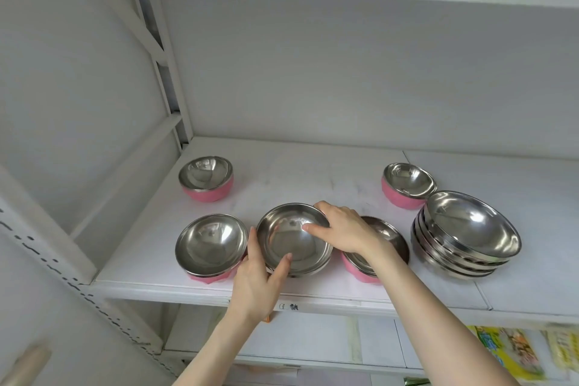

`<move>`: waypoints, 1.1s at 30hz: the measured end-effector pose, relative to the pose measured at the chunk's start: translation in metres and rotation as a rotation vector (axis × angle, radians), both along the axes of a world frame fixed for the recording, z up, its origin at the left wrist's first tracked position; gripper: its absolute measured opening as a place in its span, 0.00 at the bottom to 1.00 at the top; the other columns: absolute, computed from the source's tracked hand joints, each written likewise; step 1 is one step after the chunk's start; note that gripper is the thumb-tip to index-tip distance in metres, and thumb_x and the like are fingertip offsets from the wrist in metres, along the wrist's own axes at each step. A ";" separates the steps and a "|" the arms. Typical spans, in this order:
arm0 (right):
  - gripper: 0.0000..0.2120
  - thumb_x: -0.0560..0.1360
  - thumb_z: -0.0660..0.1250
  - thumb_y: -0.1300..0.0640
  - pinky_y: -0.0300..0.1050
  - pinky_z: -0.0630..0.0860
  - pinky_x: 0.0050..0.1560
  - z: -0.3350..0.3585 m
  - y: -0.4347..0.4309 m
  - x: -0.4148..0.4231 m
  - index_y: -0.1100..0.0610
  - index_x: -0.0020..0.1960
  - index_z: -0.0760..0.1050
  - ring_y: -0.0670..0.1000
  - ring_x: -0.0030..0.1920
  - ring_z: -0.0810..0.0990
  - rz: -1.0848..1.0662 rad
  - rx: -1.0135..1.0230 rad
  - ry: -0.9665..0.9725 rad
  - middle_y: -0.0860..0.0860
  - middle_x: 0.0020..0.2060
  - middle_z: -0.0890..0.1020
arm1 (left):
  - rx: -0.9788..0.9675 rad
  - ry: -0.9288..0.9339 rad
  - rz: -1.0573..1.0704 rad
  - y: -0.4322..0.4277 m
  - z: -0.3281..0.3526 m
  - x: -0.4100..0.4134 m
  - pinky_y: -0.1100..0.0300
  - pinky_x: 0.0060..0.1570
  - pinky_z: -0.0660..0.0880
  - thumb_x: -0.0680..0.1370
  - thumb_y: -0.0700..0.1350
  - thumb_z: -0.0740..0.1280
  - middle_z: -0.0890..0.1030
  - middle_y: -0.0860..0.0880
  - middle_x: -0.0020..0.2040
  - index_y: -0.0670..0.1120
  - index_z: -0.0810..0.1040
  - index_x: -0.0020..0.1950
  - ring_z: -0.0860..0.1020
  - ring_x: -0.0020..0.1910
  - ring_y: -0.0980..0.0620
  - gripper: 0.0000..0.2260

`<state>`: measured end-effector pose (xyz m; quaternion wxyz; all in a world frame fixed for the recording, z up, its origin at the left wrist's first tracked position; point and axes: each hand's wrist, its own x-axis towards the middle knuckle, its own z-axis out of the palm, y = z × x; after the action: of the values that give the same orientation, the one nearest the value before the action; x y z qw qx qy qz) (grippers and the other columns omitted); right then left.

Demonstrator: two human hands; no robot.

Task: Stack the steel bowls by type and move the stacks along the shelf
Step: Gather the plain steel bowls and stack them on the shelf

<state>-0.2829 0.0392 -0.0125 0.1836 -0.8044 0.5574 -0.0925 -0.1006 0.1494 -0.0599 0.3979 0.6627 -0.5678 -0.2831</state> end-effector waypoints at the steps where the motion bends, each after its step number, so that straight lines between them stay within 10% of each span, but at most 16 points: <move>1: 0.23 0.73 0.61 0.35 0.50 0.69 0.43 0.003 0.001 -0.002 0.53 0.56 0.70 0.57 0.45 0.76 -0.017 0.012 -0.022 0.50 0.37 0.76 | -0.002 0.019 0.002 0.000 0.003 0.000 0.59 0.45 0.75 0.77 0.57 0.65 0.81 0.46 0.30 0.46 0.47 0.79 0.80 0.35 0.53 0.38; 9: 0.30 0.69 0.60 0.30 0.52 0.74 0.52 0.022 0.021 -0.011 0.48 0.64 0.69 0.55 0.53 0.77 -0.131 0.029 -0.205 0.51 0.50 0.80 | 0.030 0.276 -0.073 0.001 0.040 -0.001 0.46 0.50 0.80 0.77 0.53 0.67 0.82 0.46 0.34 0.54 0.52 0.78 0.83 0.37 0.47 0.34; 33: 0.29 0.70 0.60 0.33 0.54 0.74 0.56 0.095 0.050 -0.178 0.54 0.60 0.73 0.57 0.55 0.77 -0.200 -0.210 -0.297 0.54 0.53 0.81 | -0.083 0.283 -0.181 -0.010 0.119 -0.159 0.65 0.40 0.77 0.78 0.55 0.66 0.79 0.55 0.58 0.57 0.55 0.76 0.83 0.43 0.47 0.31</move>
<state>-0.4607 0.0893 0.0828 0.1690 -0.7372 0.5885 -0.2855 -0.2593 0.1396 0.0592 0.4737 0.5454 -0.5746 -0.3847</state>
